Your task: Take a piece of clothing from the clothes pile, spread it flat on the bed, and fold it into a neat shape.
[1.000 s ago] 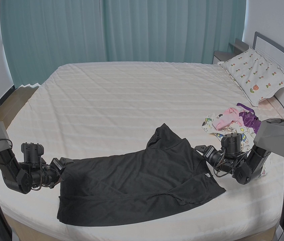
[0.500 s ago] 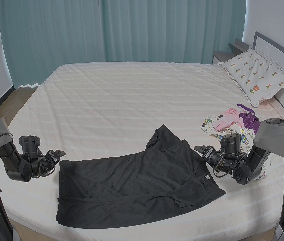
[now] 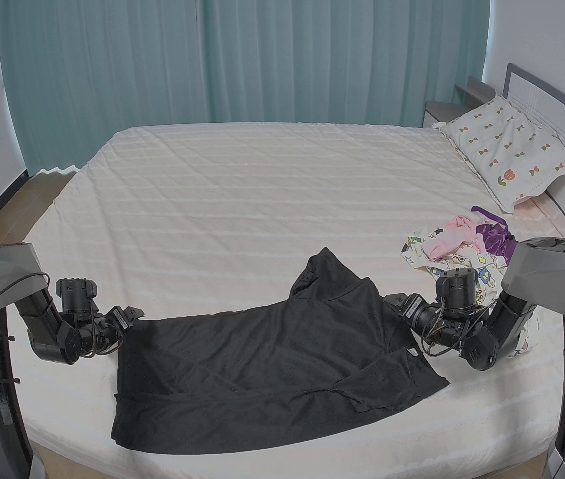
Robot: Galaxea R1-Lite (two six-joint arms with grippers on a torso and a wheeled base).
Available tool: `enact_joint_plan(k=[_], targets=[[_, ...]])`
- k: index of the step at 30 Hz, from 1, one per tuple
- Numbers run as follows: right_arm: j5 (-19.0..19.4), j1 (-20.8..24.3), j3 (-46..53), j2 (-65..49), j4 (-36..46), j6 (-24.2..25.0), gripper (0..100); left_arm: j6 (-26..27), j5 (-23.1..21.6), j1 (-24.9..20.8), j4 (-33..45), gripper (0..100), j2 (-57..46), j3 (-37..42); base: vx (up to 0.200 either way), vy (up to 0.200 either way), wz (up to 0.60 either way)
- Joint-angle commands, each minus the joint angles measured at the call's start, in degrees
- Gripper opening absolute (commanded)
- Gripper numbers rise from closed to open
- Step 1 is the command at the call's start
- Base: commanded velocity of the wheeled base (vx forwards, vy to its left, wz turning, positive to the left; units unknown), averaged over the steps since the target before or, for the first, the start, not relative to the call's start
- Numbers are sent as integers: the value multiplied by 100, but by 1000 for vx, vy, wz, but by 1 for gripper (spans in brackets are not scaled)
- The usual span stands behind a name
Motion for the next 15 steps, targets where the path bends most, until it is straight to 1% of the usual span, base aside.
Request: enact_joint_plan(k=[1, 4, 8, 9, 11, 13, 15], targets=[[-1, 50, 16, -2, -6, -6, 100, 8, 12, -16, -211, 100, 175, 38, 0, 0, 0], [-1, 77, 16, -2, -6, -6, 100, 17, 30, -16, -369, 100, 298, 30, 0, 0, 0], [-1, 103, 25, -2, -6, -6, 100, 78, 197, -42, -439, 100, 395, -23, 0, 0, 0], [-10, 103, 42, -2, -6, -6, 100, 175, 232, -42, -448, 0, 412, -23, 0, 0, 0], [-10, 103, 69, 7, -6, -15, 100, 298, 285, -42, -457, 0, 456, -23, 0, 0, 0], [-10, 103, 69, 16, -6, -41, 100, 289, 381, -51, -545, 0, 500, -41, 0, 0, 0], [-10, 103, 69, 16, -6, -41, 100, 289, 381, -51, -545, 0, 500, -41, 0, 0, 0]])
